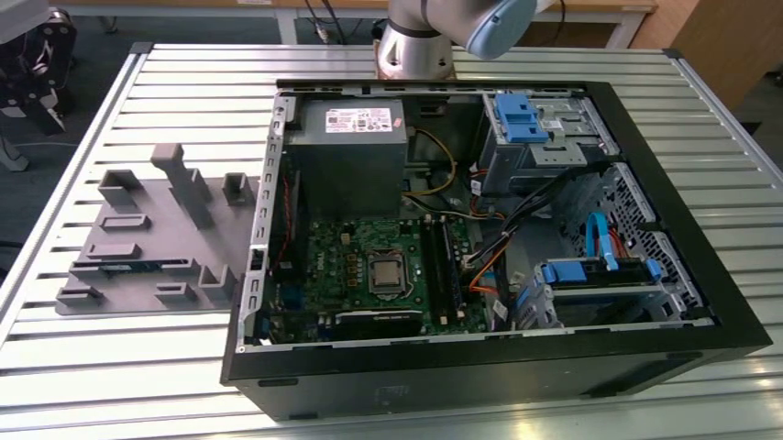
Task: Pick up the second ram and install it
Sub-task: 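Pick up the second ram and move it above second insertion slot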
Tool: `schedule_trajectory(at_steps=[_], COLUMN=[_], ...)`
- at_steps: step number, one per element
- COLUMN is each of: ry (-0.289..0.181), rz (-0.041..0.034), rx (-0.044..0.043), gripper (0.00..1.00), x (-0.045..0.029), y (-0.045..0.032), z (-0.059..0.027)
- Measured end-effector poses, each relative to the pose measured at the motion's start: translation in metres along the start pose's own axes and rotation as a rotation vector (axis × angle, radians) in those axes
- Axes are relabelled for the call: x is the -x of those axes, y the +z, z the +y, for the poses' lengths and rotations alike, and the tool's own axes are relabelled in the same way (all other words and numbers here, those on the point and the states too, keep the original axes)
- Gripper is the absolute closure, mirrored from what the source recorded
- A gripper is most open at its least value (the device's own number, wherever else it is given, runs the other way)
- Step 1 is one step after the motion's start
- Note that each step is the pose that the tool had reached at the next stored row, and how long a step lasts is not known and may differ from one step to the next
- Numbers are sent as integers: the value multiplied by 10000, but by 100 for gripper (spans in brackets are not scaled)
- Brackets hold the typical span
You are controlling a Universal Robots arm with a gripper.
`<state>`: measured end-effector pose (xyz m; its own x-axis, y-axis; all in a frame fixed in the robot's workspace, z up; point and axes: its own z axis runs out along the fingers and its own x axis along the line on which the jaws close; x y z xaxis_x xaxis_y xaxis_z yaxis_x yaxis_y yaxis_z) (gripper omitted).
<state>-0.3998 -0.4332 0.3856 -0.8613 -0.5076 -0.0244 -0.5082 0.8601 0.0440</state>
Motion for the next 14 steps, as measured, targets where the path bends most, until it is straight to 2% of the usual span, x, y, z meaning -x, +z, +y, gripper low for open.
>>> schedule_trajectory(at_steps=[14], ry=[-506], rz=[22], rx=[12], gripper=[89], x=[-1], y=[0], z=[-3])
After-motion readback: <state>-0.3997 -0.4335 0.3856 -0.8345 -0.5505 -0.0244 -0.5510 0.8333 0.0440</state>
